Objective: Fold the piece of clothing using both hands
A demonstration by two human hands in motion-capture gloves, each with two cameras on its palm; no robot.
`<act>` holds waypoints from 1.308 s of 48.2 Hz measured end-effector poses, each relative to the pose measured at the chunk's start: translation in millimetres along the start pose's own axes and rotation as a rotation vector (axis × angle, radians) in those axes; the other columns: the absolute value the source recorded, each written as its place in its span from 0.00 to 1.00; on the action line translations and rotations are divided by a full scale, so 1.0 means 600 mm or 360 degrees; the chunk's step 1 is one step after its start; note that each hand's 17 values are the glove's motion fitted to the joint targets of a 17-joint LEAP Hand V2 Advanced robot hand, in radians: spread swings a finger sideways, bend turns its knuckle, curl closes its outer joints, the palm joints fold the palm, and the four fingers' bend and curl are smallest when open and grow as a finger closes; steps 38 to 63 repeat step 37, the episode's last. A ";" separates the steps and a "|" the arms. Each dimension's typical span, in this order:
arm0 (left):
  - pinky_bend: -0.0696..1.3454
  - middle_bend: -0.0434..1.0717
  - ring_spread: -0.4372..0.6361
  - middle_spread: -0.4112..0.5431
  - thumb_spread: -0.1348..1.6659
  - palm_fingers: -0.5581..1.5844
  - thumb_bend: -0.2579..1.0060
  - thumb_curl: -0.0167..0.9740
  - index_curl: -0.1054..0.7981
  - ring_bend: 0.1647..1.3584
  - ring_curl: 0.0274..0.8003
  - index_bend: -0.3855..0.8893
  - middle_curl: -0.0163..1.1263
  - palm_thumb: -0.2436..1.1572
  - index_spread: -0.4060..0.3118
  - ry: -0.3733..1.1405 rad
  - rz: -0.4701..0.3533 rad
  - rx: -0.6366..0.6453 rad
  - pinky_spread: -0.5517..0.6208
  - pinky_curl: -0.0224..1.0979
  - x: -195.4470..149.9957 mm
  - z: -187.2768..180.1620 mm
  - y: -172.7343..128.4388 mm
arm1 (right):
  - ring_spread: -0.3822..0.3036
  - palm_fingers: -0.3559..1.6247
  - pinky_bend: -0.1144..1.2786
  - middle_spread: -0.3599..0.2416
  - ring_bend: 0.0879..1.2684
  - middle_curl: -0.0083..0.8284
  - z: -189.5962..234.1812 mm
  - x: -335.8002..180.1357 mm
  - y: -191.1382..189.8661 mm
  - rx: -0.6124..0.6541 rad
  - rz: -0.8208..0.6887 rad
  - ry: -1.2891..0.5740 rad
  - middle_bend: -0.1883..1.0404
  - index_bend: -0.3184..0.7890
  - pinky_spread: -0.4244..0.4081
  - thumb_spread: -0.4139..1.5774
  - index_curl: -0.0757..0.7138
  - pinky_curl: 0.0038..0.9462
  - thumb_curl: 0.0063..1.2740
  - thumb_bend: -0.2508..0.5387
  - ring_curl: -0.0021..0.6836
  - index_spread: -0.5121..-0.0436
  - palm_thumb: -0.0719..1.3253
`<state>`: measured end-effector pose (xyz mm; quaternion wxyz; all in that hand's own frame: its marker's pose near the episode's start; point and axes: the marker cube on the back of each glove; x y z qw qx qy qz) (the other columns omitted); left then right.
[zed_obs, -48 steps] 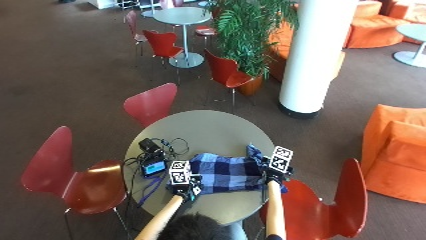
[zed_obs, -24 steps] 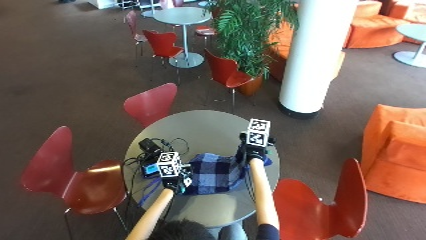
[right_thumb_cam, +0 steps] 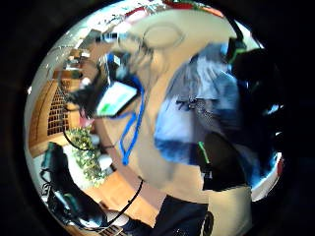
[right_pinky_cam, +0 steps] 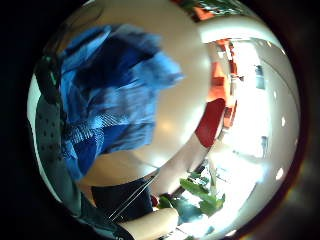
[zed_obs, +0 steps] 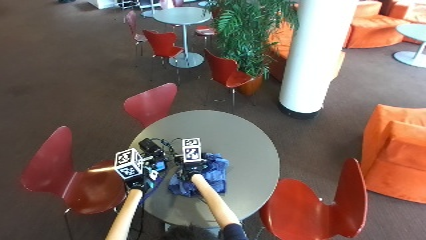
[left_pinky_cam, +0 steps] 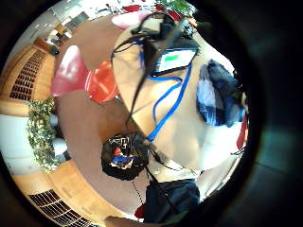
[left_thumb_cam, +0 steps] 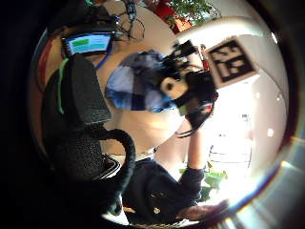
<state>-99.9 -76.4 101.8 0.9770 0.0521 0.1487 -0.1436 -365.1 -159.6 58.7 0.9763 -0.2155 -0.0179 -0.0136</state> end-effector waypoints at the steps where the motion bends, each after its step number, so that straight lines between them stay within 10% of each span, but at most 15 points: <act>1: 0.18 0.20 0.60 0.45 0.88 0.47 0.28 0.29 0.56 0.22 0.36 0.45 0.30 0.36 0.43 0.0008 -0.0010 -0.0007 0.60 0.31 -0.005 0.001 0.003 | 0.18 0.75 0.62 0.21 0.61 0.58 0.018 -0.018 -0.021 0.0130 -0.0021 0.0000 0.44 0.32 0.07 0.61 0.44 0.44 0.40 0.28 0.69 0.52 0.70; 11: 0.18 0.19 0.58 0.44 0.89 0.47 0.28 0.31 0.56 0.20 0.36 0.44 0.31 0.37 0.43 -0.0054 -0.0070 0.0017 0.59 0.31 -0.040 -0.017 0.010 | 0.23 0.69 0.66 0.29 0.49 0.54 0.030 -0.064 -0.033 0.0321 -0.0225 -0.0173 0.36 0.31 0.13 0.69 0.34 0.43 0.35 0.28 0.62 0.52 0.64; 28: 0.18 0.19 0.57 0.44 0.90 0.48 0.26 0.33 0.56 0.20 0.36 0.44 0.31 0.36 0.42 -0.0141 -0.0010 0.0084 0.58 0.31 0.006 -0.066 0.020 | 0.30 0.66 0.62 0.34 0.39 0.52 -0.126 0.086 -0.054 0.0849 0.0100 -0.0027 0.29 0.35 0.19 0.75 0.30 0.41 0.32 0.29 0.59 0.49 0.63; 63: 0.18 0.18 0.57 0.44 0.90 0.47 0.25 0.33 0.57 0.20 0.36 0.44 0.30 0.36 0.42 -0.0127 0.0027 0.0113 0.58 0.31 0.029 -0.084 0.014 | 0.33 0.64 0.61 0.40 0.36 0.50 -0.156 0.139 -0.015 0.0765 0.0198 -0.0055 0.29 0.35 0.24 0.76 0.30 0.40 0.31 0.29 0.58 0.49 0.62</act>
